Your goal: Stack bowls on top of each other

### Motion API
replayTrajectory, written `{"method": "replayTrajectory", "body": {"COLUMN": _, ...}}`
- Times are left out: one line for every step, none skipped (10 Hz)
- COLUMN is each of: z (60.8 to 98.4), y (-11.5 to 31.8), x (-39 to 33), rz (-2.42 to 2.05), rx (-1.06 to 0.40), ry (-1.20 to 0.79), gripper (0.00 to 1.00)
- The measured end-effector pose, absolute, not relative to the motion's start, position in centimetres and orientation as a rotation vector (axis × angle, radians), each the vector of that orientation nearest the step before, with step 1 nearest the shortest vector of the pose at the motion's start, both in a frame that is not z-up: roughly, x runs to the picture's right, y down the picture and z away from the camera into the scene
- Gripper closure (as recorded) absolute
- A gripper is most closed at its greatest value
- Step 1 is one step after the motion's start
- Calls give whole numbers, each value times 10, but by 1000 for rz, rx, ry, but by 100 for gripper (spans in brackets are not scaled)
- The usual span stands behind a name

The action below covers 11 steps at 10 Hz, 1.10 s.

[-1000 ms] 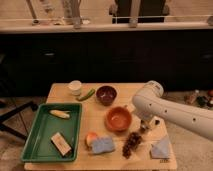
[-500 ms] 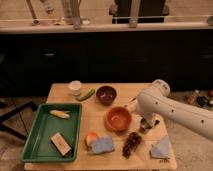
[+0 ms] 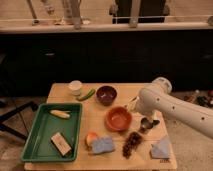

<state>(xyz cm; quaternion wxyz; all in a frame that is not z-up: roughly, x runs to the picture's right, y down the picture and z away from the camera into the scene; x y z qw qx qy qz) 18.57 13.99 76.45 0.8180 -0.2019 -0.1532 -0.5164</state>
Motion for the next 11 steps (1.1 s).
{"method": "replayTrajectory", "body": {"z": 766, "y": 138, "x": 181, "rz": -1125, "rx": -421, "ry": -343, "gripper": 20}}
{"method": "replayTrajectory", "body": {"z": 768, "y": 136, "x": 178, "rz": -1145, "rx": -415, "ry": -356, "gripper": 20}}
{"method": "replayTrajectory", "body": {"z": 770, "y": 134, "x": 174, "rz": -1174, "rx": -409, "ry": -374, "gripper": 20}}
{"method": "replayTrajectory", "body": {"z": 772, "y": 132, "x": 171, "rz": -1195, "rx": -405, "ry": -390, "gripper": 20}}
{"method": "replayTrajectory", "body": {"z": 774, "y": 131, "x": 167, "rz": -1212, "rx": -402, "ry": -405, "gripper": 20}}
{"method": "replayTrajectory", "body": {"z": 778, "y": 130, "x": 163, "rz": -1232, "rx": -399, "ry": -427, "gripper": 20}}
{"method": "replayTrajectory", "body": {"z": 782, "y": 130, "x": 162, "rz": -1245, "rx": -398, "ry": -450, "gripper": 20}}
{"method": "replayTrajectory", "body": {"z": 786, "y": 131, "x": 162, "rz": -1252, "rx": -396, "ry": -467, "gripper": 20}}
{"method": "replayTrajectory", "body": {"z": 790, "y": 131, "x": 161, "rz": -1258, "rx": -394, "ry": -483, "gripper": 20}}
{"method": "replayTrajectory", "body": {"z": 795, "y": 130, "x": 159, "rz": -1262, "rx": -391, "ry": -499, "gripper": 20}}
{"method": "replayTrajectory", "body": {"z": 798, "y": 130, "x": 158, "rz": -1264, "rx": -391, "ry": -508, "gripper": 20}}
